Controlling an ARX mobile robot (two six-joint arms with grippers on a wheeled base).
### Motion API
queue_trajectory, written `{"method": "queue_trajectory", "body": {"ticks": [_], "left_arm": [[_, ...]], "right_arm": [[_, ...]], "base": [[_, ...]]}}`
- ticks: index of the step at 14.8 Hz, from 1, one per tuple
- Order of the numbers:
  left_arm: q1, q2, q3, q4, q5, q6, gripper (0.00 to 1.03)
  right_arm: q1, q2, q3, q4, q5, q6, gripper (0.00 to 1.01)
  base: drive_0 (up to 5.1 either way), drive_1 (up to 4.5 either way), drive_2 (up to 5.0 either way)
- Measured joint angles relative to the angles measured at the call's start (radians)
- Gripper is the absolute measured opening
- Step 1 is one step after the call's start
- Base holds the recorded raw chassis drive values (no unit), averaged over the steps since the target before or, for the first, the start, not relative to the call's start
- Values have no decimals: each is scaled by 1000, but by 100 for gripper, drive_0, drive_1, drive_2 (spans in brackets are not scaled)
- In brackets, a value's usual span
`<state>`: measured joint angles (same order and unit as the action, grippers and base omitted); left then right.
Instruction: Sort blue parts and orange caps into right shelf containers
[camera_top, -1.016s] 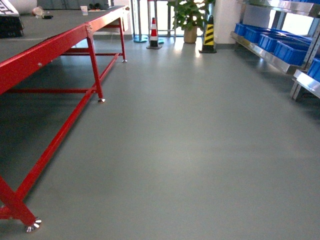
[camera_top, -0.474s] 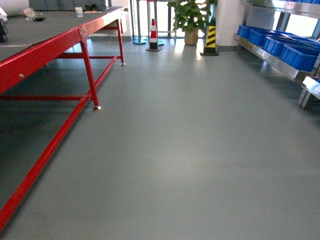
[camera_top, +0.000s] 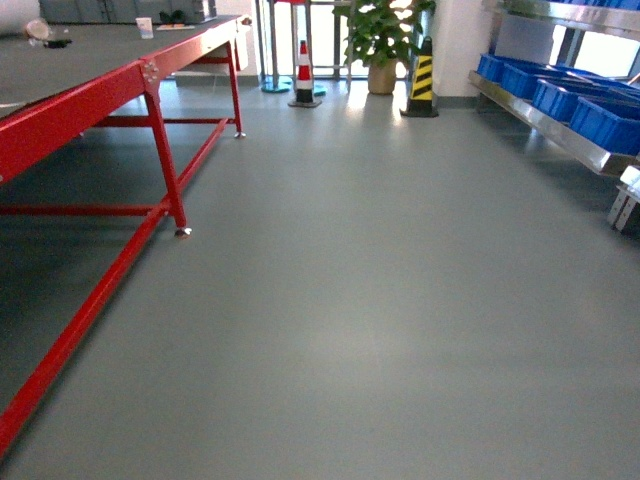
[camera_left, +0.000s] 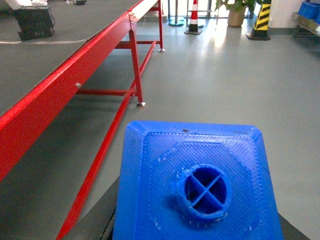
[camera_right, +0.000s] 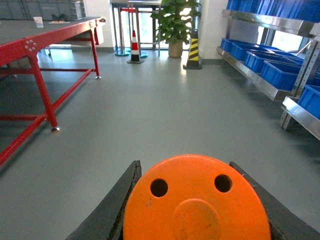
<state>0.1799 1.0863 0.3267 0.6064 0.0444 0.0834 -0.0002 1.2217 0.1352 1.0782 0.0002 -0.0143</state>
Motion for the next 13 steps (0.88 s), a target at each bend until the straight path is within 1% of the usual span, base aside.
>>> {"method": "queue_trajectory", "body": {"ticks": [13], "left_arm": [[0, 1, 0, -2, 0, 0, 45]], "right_arm": [[0, 0, 0, -5, 0, 0, 43]], "base": [[-2, 422, -427]]}}
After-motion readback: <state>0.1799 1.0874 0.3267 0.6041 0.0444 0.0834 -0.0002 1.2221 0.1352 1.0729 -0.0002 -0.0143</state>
